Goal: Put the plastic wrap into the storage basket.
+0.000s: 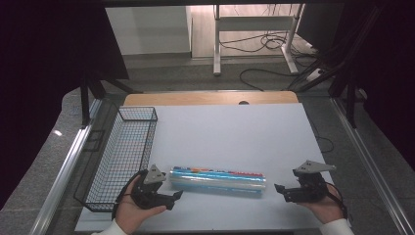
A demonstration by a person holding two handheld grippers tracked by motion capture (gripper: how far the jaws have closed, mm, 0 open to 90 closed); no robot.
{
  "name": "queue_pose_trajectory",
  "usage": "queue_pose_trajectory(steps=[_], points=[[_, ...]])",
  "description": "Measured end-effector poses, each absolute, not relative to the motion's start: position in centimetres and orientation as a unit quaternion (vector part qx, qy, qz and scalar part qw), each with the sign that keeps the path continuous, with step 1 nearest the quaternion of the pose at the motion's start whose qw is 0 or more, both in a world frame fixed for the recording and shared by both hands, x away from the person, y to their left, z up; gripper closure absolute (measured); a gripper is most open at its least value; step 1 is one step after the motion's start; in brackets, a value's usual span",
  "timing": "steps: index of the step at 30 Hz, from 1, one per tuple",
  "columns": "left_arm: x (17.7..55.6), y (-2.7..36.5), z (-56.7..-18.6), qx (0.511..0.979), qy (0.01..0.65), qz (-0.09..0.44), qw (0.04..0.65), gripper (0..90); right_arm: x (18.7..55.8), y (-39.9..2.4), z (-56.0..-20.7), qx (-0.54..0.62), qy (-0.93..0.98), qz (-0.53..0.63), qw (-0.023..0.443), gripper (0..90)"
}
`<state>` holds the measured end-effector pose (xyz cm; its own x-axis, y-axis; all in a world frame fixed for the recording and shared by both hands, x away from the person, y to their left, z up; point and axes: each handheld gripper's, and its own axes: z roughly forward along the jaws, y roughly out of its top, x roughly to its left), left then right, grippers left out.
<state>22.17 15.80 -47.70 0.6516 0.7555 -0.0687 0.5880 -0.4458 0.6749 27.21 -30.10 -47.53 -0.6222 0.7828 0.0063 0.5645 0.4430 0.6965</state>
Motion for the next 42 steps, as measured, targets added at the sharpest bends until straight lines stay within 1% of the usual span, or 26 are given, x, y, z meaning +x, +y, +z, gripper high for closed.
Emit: queue_pose_trajectory(steps=[16,23,26,31,36,42], points=[[21.9,16.2,-48.0,0.842,0.403,0.121,0.339,16.7,27.3,-29.9,-47.3,0.407,0.839,0.328,0.152,12.6],[21.8,16.5,-48.0,0.841,0.404,0.121,0.339,16.7,27.3,-29.9,-46.7,0.401,0.844,0.323,0.153,14.4],[21.9,16.5,-48.1,0.843,0.403,0.119,0.336,16.7,27.5,-29.4,-45.9,0.391,0.852,0.311,0.155,15.3],[21.7,16.5,-48.1,0.845,0.4,0.118,0.335,16.7,27.6,-28.0,-44.6,0.361,0.865,0.315,0.148,15.6],[21.5,16.5,-48.2,0.846,0.401,0.115,0.333,16.6,28.1,-25.5,-43.6,0.325,0.886,0.298,0.146,14.9],[21.4,16.5,-48.3,0.847,0.4,0.114,0.33,16.6,29.1,-22.2,-43.5,0.283,0.906,0.287,0.128,13.1]])
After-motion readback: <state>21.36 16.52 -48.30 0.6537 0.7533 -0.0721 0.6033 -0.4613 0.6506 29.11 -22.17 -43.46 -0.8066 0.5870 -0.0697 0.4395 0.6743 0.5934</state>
